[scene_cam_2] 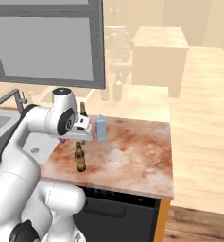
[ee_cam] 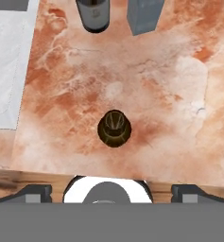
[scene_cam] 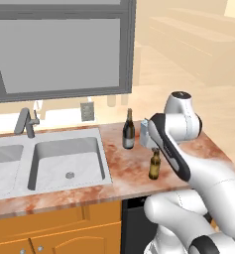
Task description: Move the drinks to the dining counter.
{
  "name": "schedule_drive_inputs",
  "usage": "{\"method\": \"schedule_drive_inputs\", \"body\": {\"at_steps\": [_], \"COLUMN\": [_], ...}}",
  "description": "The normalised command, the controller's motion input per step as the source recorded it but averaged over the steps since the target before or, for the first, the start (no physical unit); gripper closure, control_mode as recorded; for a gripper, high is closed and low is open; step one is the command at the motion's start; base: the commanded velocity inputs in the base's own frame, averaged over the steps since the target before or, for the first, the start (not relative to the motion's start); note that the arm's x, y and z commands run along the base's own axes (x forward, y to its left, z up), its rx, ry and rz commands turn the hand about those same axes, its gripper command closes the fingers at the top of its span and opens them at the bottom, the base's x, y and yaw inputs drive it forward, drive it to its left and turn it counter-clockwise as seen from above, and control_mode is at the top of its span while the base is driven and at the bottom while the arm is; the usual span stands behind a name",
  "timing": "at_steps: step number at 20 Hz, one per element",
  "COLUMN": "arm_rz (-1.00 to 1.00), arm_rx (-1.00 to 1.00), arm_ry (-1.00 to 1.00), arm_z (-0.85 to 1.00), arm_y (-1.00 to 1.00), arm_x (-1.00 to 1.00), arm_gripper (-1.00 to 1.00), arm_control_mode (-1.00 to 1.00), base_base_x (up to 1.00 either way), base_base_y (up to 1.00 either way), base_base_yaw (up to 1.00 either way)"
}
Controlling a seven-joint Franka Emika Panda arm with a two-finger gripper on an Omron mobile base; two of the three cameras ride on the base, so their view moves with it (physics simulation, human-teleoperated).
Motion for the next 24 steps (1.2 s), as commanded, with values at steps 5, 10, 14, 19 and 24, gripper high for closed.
{"method": "schedule_drive_inputs", "body": {"at_steps": [5,10,14,19,24], "arm_rz": [0.00,0.00,0.00,0.00,0.00], "arm_rx": [0.00,0.00,0.00,0.00,0.02], "arm_ry": [0.03,0.01,0.00,0.00,0.00], "arm_z": [0.00,-0.03,-0.05,-0.10,-0.22], "arm_y": [0.00,0.00,0.00,0.00,0.00], "arm_x": [0.26,0.24,0.13,0.04,0.00], "arm_gripper": [-1.00,-1.00,-1.00,-1.00,-1.00], "arm_control_mode": [-1.00,-1.00,-1.00,-1.00,-1.00], "base_base_x": [0.00,0.00,0.00,0.00,0.00], "base_base_y": [0.00,0.00,0.00,0.00,0.00], "base_base_yaw": [0.00,0.00,0.00,0.00,0.00]}}
